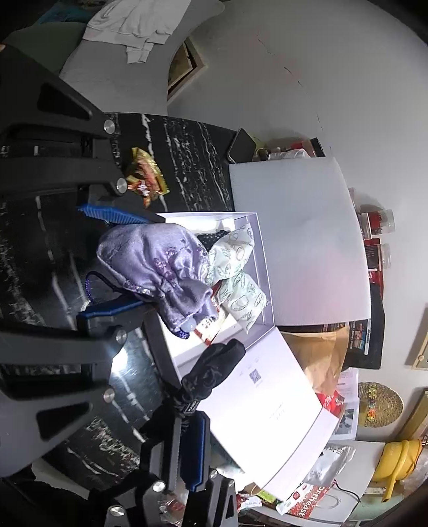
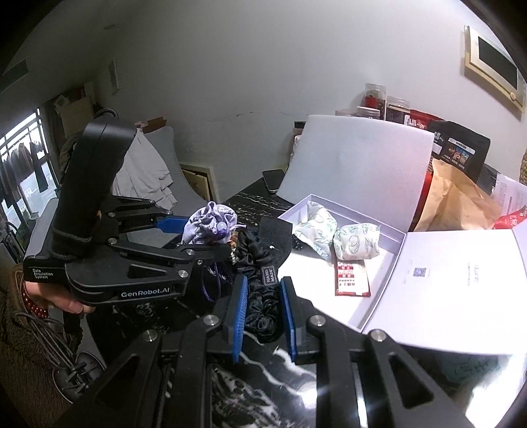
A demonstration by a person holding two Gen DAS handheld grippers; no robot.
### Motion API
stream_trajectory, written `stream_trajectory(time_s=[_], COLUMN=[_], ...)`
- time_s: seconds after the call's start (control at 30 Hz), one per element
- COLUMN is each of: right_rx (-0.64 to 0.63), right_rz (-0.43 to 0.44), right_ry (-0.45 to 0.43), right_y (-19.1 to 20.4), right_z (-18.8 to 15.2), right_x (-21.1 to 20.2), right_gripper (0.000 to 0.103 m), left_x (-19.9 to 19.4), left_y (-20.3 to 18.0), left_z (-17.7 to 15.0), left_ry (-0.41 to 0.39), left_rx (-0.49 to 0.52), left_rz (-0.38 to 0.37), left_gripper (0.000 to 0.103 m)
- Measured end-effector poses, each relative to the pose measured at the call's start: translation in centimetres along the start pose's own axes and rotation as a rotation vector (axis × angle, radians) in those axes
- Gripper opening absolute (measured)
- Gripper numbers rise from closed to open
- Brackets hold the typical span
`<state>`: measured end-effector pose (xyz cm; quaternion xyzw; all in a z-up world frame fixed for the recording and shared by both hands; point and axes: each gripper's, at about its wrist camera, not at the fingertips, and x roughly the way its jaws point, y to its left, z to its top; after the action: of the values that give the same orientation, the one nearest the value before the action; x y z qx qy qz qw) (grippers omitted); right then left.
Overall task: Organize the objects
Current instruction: 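Carry the pouch with the left tool while the right tool carries the scrunchie into the box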
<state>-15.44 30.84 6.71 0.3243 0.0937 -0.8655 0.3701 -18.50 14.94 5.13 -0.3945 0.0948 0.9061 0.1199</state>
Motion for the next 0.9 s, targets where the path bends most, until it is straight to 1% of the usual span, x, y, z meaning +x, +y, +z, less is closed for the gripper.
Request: stream_trajectory(time_s=[0.17, 0.33, 0.53, 0.63, 0.9], right_rx=[0.024, 0.052, 0.075, 0.074, 0.076], right_rz=[0.003, -0.006, -0.023, -0.031, -0.036], right_ry=[0.009, 0.011, -0.016, -0.026, -0.016], right_y=[-1.8, -3.5, -5.8, -6.6, -8.8], right_z=[1.1, 2.3, 4.5, 5.7, 7.8], right_x=[2.2, 3.9, 5.2, 5.8, 8.2], right_gripper=[0.019, 0.019, 0.019, 0.019, 0.019], left_x=[2.7, 4.7, 7.3, 8.2, 10.6], left_y=[0.4, 0.8, 1.7, 2.0, 2.3], left_z=[2.1, 4.1, 6.4, 7.6, 9.6], left_ry=[0.003, -0.014, -0.011, -0.026, -0.025], left_rx=[0.006, 0.015, 0.015, 0.004, 0.002], left_rz=[-0.002, 0.027, 0.029, 0.042, 0.064], left_gripper=[0.038, 0.038, 0.038, 0.038, 0.038])
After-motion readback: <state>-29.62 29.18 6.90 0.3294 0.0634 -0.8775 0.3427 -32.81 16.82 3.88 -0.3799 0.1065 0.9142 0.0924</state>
